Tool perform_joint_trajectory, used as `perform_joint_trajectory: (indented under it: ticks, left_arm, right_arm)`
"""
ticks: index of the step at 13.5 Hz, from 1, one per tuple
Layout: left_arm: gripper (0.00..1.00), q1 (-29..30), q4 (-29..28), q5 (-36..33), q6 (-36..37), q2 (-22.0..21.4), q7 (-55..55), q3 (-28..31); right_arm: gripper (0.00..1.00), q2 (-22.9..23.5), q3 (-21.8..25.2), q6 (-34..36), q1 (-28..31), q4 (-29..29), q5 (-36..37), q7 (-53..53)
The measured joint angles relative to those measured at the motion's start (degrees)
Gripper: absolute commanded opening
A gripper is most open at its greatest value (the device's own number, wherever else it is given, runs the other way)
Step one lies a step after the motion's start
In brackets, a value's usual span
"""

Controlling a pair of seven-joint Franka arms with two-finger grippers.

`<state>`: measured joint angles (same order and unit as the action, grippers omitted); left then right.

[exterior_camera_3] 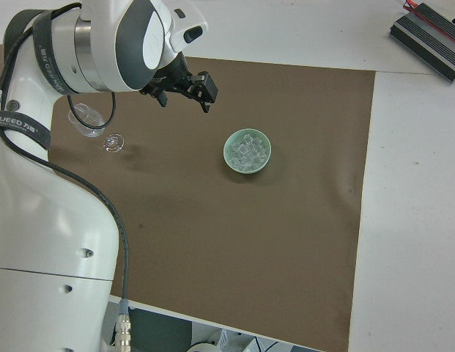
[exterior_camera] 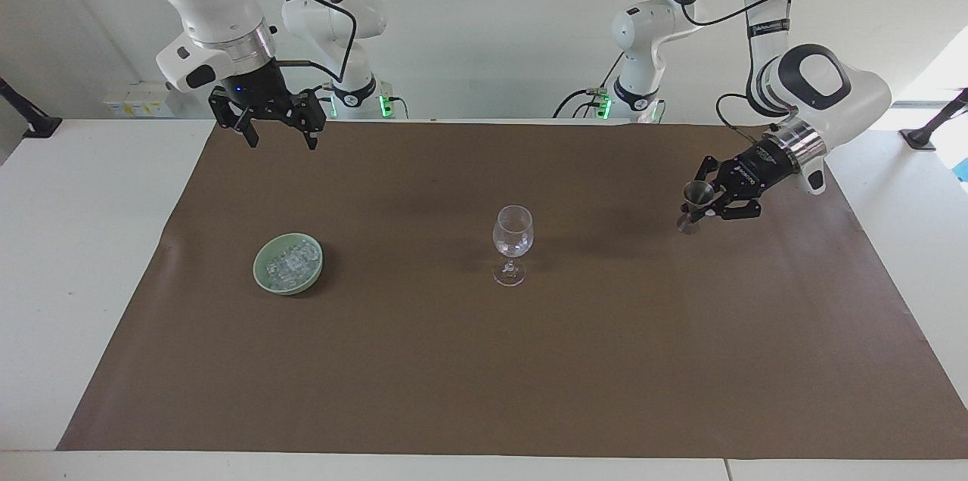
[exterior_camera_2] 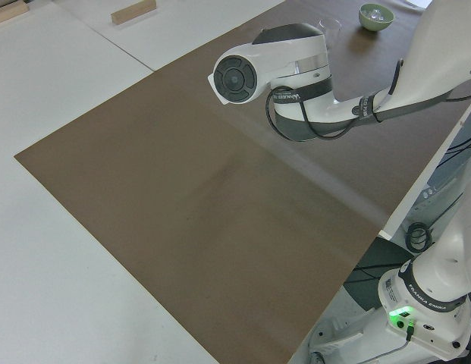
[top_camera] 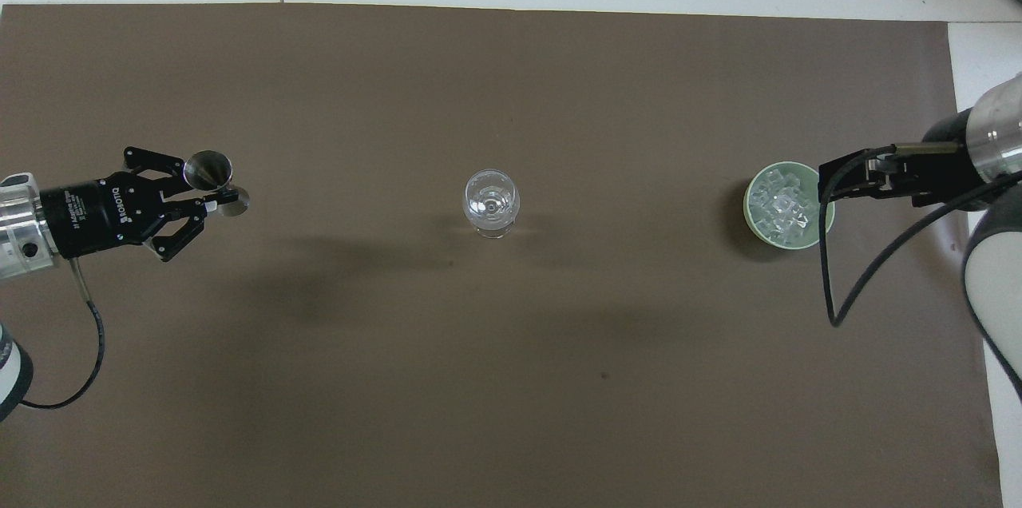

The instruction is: Pour wine and add ice with both arms

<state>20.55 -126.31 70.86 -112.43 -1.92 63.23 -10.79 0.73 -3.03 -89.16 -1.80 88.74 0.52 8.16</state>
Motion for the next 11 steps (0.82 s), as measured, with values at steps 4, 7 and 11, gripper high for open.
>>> perform_joint_trajectory:
  ticks: [4,7,11]
  left_arm:
    - [0.0,4.0,-0.3,-0.4,1.4,4.6,-0.3,0.0]
    - [0.0,7.2,-0.3,0.6,1.4,8.5,-2.3,0.0]
    - [0.0,8.8,-0.9,8.4,1.3,12.7,-6.4,0.0]
  right_arm:
    - [1.0,-0.1,0.0,-4.8,0.7,1.8,0.0,0.0]
    - [1.0,-0.6,0.2,-14.4,2.7,8.9,0.0,-1.0]
    - [1.0,-0.7,0.3,-26.6,3.9,18.0,0.0,-1.3]
